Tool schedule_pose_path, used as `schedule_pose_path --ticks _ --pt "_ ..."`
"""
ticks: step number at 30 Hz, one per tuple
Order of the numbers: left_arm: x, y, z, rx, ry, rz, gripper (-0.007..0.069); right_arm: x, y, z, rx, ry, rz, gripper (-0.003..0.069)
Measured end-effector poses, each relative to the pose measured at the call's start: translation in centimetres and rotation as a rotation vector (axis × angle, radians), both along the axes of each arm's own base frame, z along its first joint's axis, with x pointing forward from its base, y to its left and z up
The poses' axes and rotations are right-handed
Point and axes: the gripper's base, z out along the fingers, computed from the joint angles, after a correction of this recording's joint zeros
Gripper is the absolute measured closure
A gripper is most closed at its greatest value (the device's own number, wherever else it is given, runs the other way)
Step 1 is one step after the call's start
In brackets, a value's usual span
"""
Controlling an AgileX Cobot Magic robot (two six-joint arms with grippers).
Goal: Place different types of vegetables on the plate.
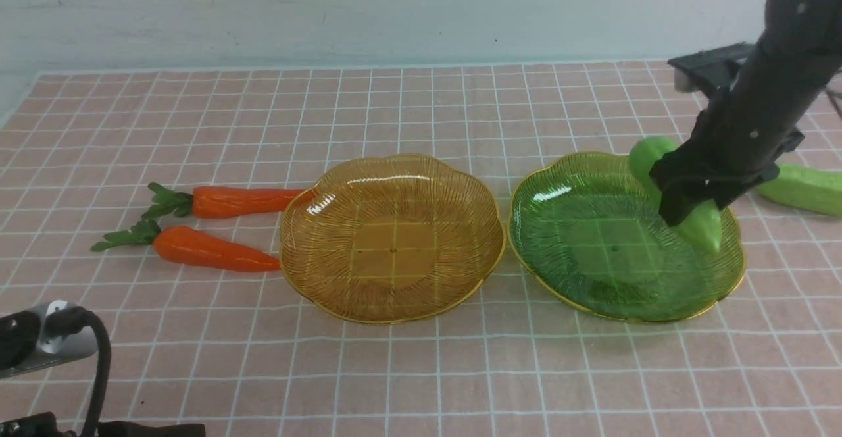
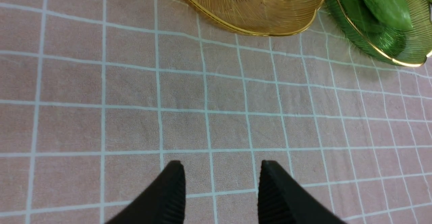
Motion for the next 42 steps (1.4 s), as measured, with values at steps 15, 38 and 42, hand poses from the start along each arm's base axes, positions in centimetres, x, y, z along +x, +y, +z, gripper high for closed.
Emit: schedule_pose_path --ticks 15,38,42 --pt "0.0 0.0 0.0 0.000 -0.002 0.001 0.0341 2.2 -4.2 -5.6 -0.195 0.014 0.080 0.0084" --pt "0.3 0.1 0.2 -0.005 -0.032 0.023 0.0341 -1.5 2.9 7.1 0.630 -0.110 -0.291 0.0319" --pt "0.3 0.1 0.2 -0.004 -0.032 0.024 0.0341 -1.0 4.4 4.9 0.635 -0.040 -0.240 0.0319"
